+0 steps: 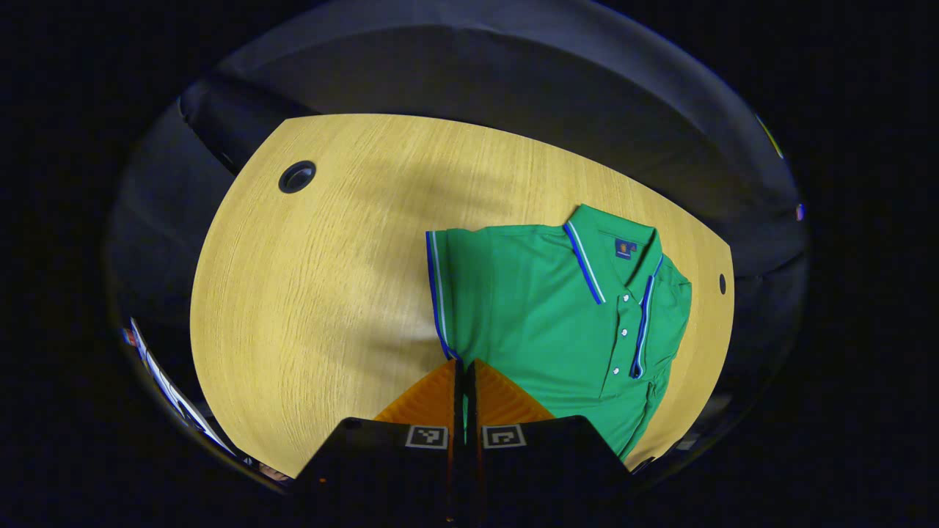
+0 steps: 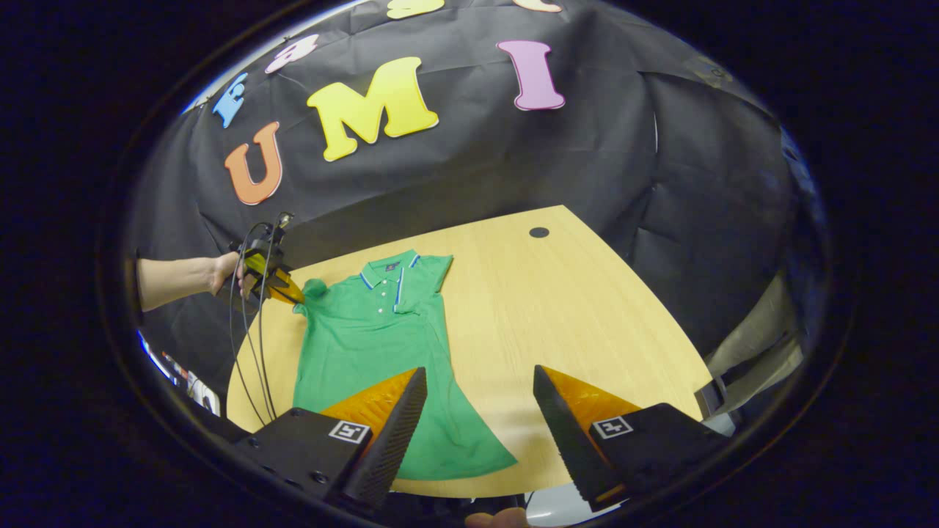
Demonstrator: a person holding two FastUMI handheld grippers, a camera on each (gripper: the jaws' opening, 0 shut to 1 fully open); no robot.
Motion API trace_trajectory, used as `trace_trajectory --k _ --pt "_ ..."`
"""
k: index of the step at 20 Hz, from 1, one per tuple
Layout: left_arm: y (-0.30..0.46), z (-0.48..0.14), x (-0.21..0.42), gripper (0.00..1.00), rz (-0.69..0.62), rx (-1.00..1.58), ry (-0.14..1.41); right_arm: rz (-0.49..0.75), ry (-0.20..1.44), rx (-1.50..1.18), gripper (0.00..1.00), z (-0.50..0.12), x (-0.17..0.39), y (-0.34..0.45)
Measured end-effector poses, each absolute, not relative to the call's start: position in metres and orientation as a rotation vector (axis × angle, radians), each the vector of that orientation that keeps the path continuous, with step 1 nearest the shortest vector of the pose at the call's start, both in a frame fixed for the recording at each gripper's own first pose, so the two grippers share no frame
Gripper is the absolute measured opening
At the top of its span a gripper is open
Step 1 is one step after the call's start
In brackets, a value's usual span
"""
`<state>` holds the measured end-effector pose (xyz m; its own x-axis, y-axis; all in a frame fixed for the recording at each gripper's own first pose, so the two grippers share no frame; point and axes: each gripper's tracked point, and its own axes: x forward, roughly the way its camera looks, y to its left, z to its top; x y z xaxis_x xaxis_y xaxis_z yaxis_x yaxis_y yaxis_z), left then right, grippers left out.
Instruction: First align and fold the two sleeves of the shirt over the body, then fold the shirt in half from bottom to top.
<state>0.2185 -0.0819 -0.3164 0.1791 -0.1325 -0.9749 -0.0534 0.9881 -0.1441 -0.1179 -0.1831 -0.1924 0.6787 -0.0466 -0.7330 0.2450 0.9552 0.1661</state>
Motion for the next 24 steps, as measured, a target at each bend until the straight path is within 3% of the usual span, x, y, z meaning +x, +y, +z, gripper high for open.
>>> trace_trajectory --k 11,15,16,17,18,19,20,21,22,23,24 --pt "-0.204 -0.344 0.221 0.14 -0.202 -0.073 1.411 -0.285 0.802 0.272 0.94 -0.191 -0.163 -0.217" --pt "-0.208 -0.344 0.218 0.67 -0.172 -0.076 1.398 -0.273 0.809 0.229 0.94 -0.194 -0.159 -0.218" --pt "-0.207 -0.339 0.216 0.86 -0.164 -0.093 1.396 -0.261 0.813 0.212 0.95 -0.194 -0.158 -0.216" --pt "-0.207 -0.334 0.212 0.86 -0.171 -0.107 1.395 -0.250 0.818 0.186 0.95 -0.194 -0.155 -0.214" --pt "-0.203 -0.327 0.210 0.86 -0.178 -0.108 1.381 -0.236 0.821 0.153 0.85 -0.195 -0.153 -0.212" --pt "-0.198 -0.320 0.208 0.86 -0.182 -0.099 1.361 -0.221 0.824 0.115 0.95 -0.193 -0.150 -0.209" --pt "-0.194 -0.311 0.205 0.86 -0.189 -0.094 1.337 -0.210 0.829 0.069 0.87 -0.194 -0.148 -0.205" --pt "-0.190 -0.301 0.200 0.86 -0.199 -0.100 1.314 -0.186 0.827 0.029 0.97 -0.194 -0.145 -0.201" --pt "-0.189 -0.290 0.192 0.86 -0.215 -0.115 1.293 -0.166 0.823 -0.004 0.89 -0.193 -0.140 -0.192" --pt "-0.184 -0.280 0.181 0.86 -0.224 -0.127 1.270 -0.138 0.823 -0.027 0.89 -0.194 -0.136 -0.183" --pt "-0.178 -0.271 0.170 0.86 -0.229 -0.132 1.236 -0.111 0.827 -0.038 0.98 -0.195 -0.132 -0.173"
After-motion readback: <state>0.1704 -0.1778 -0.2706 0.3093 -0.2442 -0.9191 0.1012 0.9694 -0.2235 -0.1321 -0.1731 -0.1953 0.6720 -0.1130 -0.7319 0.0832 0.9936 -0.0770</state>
